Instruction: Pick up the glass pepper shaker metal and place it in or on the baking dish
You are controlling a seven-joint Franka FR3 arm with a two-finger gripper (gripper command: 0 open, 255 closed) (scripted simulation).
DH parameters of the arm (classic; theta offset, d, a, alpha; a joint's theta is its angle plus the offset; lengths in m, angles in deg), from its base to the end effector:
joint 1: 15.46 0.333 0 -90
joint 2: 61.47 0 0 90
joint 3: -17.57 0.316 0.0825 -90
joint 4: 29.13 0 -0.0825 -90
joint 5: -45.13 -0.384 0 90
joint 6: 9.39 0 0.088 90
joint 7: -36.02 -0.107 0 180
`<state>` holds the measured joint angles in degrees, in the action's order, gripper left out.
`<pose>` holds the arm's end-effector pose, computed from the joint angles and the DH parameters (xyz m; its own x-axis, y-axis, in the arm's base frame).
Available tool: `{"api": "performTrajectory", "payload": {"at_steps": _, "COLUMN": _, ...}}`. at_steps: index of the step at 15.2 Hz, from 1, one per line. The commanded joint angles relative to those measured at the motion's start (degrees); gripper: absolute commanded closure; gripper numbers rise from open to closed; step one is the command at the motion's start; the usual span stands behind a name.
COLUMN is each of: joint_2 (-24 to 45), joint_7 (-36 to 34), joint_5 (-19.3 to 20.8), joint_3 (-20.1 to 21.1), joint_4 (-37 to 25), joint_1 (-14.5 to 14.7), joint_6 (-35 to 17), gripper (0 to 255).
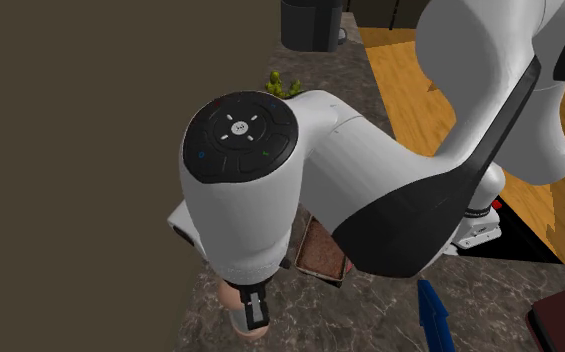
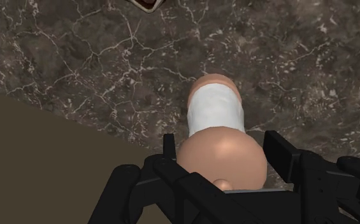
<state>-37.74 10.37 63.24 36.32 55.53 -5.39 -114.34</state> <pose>0.6168 0.2736 0.4470 0.9918 0.1223 0.0366 0.1142 -0.9784 0.1726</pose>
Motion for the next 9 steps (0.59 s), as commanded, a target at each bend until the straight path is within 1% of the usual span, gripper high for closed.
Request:
{"api": "performTrajectory", "payload": {"at_steps": 1, "joint_2": -0.1, "joint_7": 0.28, "joint_5": -0.12, "joint_3": 0.05, "joint_4": -1.22, "joint_1": 0.09, "joint_6": 1.3, "gripper": 255}}
{"api": "performTrajectory", "payload": {"at_steps": 9, "joint_2": -0.33, "joint_7": 1.47, "joint_5": -0.5, "joint_3": 0.23, "joint_4": -7.02, "joint_1": 0.59, "joint_6": 7.18, "gripper": 255}}
